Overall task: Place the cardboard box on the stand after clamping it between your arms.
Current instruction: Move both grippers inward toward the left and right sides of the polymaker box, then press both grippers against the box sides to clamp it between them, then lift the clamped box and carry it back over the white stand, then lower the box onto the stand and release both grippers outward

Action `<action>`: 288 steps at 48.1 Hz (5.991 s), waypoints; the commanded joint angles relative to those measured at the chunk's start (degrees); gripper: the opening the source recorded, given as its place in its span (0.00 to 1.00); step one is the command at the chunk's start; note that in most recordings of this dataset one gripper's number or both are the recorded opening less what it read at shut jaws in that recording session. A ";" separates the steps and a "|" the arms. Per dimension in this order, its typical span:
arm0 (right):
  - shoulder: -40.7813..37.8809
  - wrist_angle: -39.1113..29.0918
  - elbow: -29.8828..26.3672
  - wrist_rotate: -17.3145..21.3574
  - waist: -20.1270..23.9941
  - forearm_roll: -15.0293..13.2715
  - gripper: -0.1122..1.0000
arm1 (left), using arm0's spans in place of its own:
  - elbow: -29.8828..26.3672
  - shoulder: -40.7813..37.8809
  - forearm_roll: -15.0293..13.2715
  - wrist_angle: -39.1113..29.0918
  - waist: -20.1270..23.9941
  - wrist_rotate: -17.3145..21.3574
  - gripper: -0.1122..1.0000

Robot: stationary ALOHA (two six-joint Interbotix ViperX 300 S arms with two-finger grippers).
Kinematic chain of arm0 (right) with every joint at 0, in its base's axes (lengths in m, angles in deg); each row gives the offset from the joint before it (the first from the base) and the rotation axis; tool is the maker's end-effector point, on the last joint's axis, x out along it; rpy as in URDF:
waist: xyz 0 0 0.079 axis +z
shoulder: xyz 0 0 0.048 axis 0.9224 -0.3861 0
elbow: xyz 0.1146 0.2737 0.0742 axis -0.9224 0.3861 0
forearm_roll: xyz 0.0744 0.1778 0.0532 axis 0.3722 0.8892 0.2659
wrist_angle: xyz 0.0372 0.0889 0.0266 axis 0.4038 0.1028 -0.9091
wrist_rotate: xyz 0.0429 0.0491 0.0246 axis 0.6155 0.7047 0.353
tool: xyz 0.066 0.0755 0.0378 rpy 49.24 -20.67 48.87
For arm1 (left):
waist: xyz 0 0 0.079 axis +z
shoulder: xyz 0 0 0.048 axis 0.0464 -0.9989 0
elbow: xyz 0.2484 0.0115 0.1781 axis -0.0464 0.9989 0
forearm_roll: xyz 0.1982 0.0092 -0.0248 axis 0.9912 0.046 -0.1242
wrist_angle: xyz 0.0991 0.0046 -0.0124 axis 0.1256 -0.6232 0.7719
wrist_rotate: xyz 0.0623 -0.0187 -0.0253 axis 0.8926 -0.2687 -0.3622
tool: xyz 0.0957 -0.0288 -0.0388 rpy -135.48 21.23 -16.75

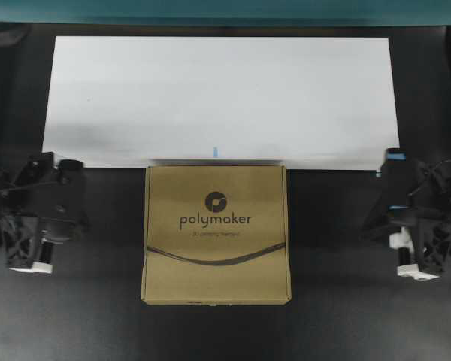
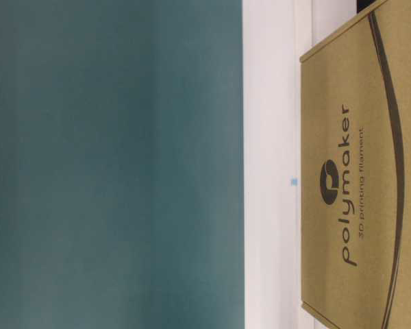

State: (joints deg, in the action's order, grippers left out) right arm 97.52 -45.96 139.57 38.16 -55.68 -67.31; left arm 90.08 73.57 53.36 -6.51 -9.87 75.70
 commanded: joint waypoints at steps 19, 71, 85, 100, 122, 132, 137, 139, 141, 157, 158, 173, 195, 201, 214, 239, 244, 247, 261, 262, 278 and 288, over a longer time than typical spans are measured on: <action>-15.64 7.47 -2.90 0.62 -2.29 -1.14 0.84 | -2.99 -13.71 0.18 7.03 -0.09 -5.80 0.85; -36.91 18.90 -17.14 -0.18 -1.23 -1.76 0.84 | -11.87 -30.41 0.18 13.10 -0.09 -10.28 0.83; -37.18 17.31 -18.28 0.26 -0.09 -1.76 0.84 | -12.83 -30.32 0.26 12.74 0.35 -9.93 0.83; -32.34 9.49 -21.45 0.26 0.00 -1.49 0.84 | -14.85 -26.63 0.18 9.76 0.35 -9.67 0.83; -18.11 -13.80 -33.13 -0.09 -1.67 -1.49 0.84 | -28.30 -13.80 0.26 -15.03 1.93 -9.49 0.83; -18.28 -15.73 -34.89 -0.79 -3.96 -2.11 0.84 | -31.46 -13.62 0.26 -18.02 4.92 -7.38 0.83; -19.34 -15.29 -34.72 -2.37 -4.31 -3.16 0.84 | -31.90 -14.50 0.26 -18.02 5.54 -4.92 0.83; -19.86 -14.94 -34.72 -3.60 -4.66 -3.25 0.84 | -32.08 -15.03 0.26 -18.02 5.71 -3.87 0.83; -20.30 -14.77 -34.80 -4.75 -5.01 -3.25 0.84 | -32.17 -15.47 0.26 -17.93 5.89 -2.99 0.83; -23.03 -13.80 -37.00 -10.55 -8.53 -3.16 0.84 | -34.37 -18.11 0.26 -17.84 10.28 1.41 0.83; -23.20 -13.80 -37.18 -10.63 -8.88 -3.16 0.84 | -34.63 -18.28 0.26 -17.84 10.63 1.67 0.83; -24.79 -13.01 -39.29 -14.94 -12.39 -1.76 0.84 | -38.67 -21.01 0.26 -18.37 14.59 5.27 0.82; -27.51 -12.13 -41.40 -22.32 -19.69 -0.18 0.84 | -38.67 -23.73 0.26 -16.79 22.68 9.49 0.82; -29.09 -11.51 -42.10 -24.61 -22.15 2.02 0.84 | -39.11 -25.22 0.26 -15.91 24.79 10.99 0.82; -32.70 -11.16 -40.87 -31.90 -27.51 6.42 0.84 | -41.66 -28.04 0.26 -14.68 29.88 13.97 0.79; -35.16 -9.84 -36.21 -37.71 -34.72 7.29 0.84 | -35.95 -29.79 0.35 -9.58 32.17 14.59 0.79; -35.16 -8.61 -35.07 -37.71 -35.68 7.29 0.84 | -34.45 -29.44 0.26 -8.88 32.34 14.59 0.79; -34.89 -7.56 -34.10 -37.71 -36.39 7.21 0.84 | -33.66 -29.09 0.26 -8.88 32.43 14.59 0.78; -32.52 -5.80 -30.41 -37.53 -38.85 7.29 0.84 | -27.25 -25.14 0.35 -9.23 32.78 14.41 0.78; -32.26 -5.71 -30.23 -37.44 -38.94 7.29 0.84 | -26.72 -24.79 0.26 -9.23 32.87 14.50 0.78; -24.43 -5.36 -24.96 -35.60 -39.02 7.29 0.84 | -21.71 -17.49 0.35 -9.23 37.53 14.85 0.78; -15.91 -5.10 -21.09 -33.13 -37.27 7.29 0.84 | -19.16 -10.81 0.35 -9.14 37.27 14.59 0.78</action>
State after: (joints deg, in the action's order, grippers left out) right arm 78.62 -51.58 117.86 3.71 -95.15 -60.19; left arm 70.57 59.77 53.62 -16.00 27.58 90.47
